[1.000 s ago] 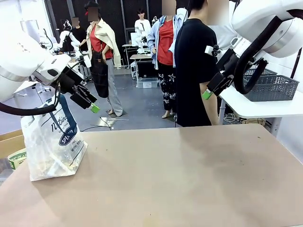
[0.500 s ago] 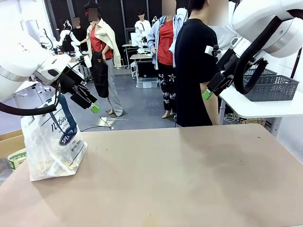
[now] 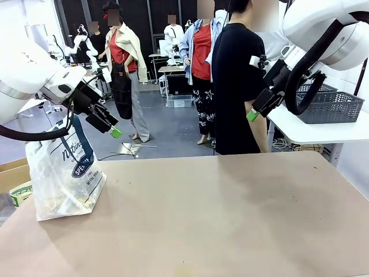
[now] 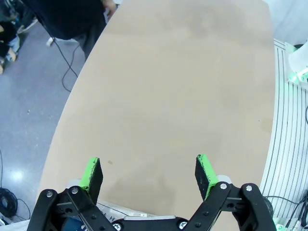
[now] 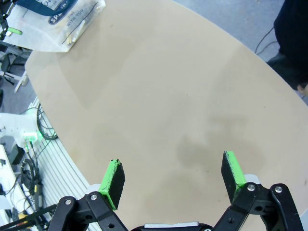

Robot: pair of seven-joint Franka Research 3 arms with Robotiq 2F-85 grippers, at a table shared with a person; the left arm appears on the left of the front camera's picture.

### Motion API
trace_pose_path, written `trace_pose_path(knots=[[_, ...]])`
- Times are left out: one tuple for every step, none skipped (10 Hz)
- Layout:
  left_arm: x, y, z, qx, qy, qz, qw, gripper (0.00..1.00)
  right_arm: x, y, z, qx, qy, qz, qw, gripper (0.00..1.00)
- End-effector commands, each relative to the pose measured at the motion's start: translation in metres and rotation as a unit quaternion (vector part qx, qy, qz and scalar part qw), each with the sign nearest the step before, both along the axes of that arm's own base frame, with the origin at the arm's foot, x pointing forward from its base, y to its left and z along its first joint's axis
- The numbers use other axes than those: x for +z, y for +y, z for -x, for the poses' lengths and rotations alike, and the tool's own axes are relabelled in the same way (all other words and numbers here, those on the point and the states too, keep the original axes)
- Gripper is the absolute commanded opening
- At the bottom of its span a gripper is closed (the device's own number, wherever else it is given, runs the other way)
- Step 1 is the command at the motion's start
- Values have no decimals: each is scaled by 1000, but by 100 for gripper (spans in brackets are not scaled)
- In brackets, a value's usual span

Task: Transfer purchased items from the store into the shopping bag.
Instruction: Move the Reusable shopping bag to the right side of the table.

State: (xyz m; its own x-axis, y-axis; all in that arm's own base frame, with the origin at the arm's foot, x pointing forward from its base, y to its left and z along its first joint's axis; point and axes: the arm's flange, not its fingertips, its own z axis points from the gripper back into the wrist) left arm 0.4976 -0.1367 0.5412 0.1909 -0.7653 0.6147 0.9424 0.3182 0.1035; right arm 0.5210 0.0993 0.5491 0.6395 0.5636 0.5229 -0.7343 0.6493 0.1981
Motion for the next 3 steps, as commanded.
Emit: trace_pose_path(knots=[[0, 3, -1, -7, -4, 5, 1000, 100, 1, 1, 0, -5, 6, -5, 1000, 100], [0, 3, -1, -7, -4, 5, 1000, 100, 1, 1, 0, -5, 6, -5, 1000, 100], [0, 3, -1, -7, -4, 5, 1000, 100, 1, 1, 0, -5, 6, -5, 1000, 100]])
